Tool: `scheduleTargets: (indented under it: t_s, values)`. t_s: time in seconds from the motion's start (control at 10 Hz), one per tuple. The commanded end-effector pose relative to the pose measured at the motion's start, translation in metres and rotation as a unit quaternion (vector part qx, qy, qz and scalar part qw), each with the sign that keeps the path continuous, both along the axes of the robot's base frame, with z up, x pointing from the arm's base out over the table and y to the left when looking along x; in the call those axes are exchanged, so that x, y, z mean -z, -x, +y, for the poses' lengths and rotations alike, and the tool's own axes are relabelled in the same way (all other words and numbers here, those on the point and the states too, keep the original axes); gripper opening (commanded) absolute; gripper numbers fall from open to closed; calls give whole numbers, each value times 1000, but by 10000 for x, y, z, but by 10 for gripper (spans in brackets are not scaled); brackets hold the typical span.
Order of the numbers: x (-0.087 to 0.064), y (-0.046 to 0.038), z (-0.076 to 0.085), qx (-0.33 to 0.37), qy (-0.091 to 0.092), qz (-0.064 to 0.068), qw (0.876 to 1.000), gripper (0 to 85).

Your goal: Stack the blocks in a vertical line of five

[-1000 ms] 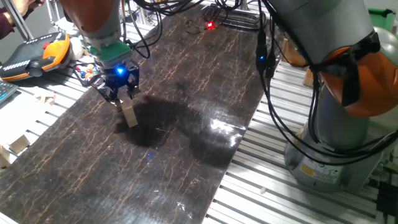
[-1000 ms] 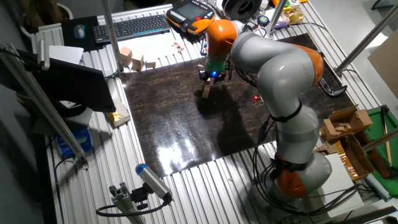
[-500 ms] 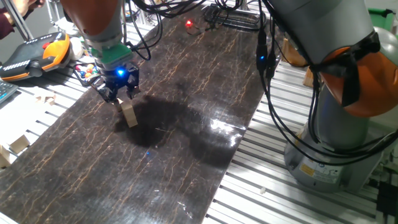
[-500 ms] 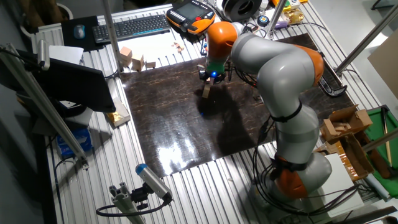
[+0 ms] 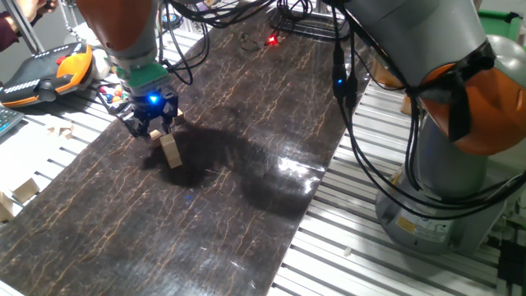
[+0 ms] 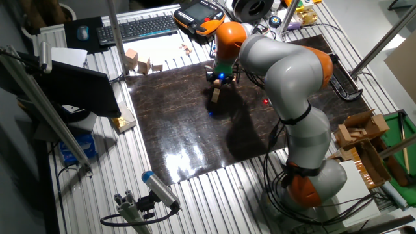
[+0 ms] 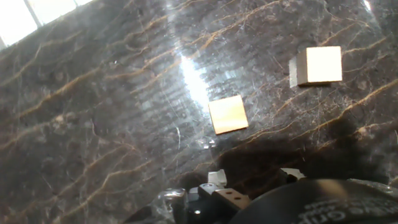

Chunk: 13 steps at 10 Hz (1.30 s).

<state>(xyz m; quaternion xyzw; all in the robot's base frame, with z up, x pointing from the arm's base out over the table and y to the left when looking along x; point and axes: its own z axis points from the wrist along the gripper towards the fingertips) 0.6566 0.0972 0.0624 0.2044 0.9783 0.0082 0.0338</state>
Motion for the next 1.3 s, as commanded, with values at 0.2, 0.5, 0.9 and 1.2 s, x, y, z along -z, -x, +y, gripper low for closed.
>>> scheduleTargets:
  t_s: [0.2,0.5,0.9,1.2]
  values:
    - [68,-58,-26,-2,0,-5,1000,507]
    - [174,-93,-61,-8,-5,-8,1000,507]
    - [226,-118,-57,-34,-7,-8,999,500]
    - [215,-138,-49,-56,-3,-10,998,453]
